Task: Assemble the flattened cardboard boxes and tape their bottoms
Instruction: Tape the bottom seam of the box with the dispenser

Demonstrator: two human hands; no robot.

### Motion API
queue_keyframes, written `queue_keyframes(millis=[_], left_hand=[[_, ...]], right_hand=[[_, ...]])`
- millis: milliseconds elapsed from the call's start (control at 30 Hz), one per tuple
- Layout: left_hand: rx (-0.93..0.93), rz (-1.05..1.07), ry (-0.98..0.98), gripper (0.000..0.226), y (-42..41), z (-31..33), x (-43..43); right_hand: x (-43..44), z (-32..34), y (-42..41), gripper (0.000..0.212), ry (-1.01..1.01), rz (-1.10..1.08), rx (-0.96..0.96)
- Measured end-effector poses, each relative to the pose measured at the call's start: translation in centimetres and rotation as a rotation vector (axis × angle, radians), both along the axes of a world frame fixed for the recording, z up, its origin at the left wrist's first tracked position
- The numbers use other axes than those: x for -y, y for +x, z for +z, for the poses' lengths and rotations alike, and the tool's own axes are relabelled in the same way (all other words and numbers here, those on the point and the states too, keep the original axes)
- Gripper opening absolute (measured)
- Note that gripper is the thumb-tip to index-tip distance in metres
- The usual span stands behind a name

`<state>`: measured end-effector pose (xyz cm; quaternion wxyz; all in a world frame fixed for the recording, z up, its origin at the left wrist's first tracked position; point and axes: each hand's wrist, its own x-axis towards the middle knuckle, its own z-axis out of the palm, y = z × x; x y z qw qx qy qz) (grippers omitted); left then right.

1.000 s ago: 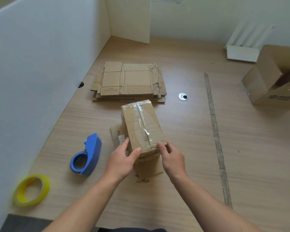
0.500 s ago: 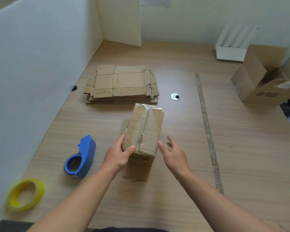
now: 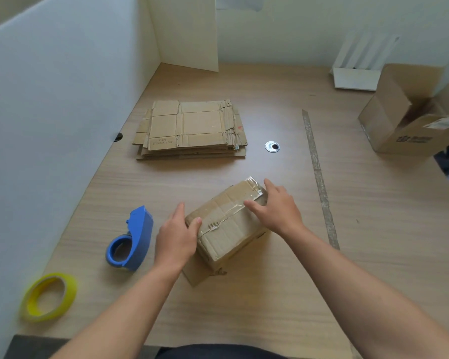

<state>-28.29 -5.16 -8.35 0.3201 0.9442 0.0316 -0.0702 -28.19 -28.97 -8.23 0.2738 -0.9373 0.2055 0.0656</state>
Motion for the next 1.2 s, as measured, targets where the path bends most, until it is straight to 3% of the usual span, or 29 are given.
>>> queue_keyframes(millis=[67,133,300,367,633,833,1067,1200], left_hand=[[-0.077,0.189,-0.196,0.027,-1.4,-0.4,0.5],[-0.118,0.309,-0.362,0.025,-2.6,-0.7,0.8],[-0.154,0.289,-0.317,0.109,-3.4,-1.1,1.4],[-0.162,0.268,-0.266,0.12,-3.0,-1.2,1.5],[-0.125,0.267,-0.247,0.086,-2.5,-1.9,0.6],[-0.095,0.21,-0.272,0.062,-2.4,-2.5,-1.4],[-0.171,0.21,-0.476,0.053,-1.6,-2.6,-2.8],[-0.182,0.184,-0.481,0.053,-0.9,-2.3,-3.0]], right_hand=[[-0.9,-0.1,-0.9,0.089,-0.006,-0.023,-0.072],[-2.2,-0.4,-2.0,0.092,0.064,-0.067,-0.137],[-4.5,-0.5,-3.7,0.111,0.181,-0.158,-0.126],[-5.1,-0.6,-4.0,0.102,0.179,-0.178,-0.11],[-4.2,-1.3,-3.6,0.053,0.147,-0.157,-0.021],[-2.5,-1.5,-3.5,0.029,0.229,-0.127,0.058],[-1.1,-1.5,-3.3,0.021,0.409,-0.116,0.02],[-0.4,-1.1,-2.7,0.053,0.537,0.002,0.01]])
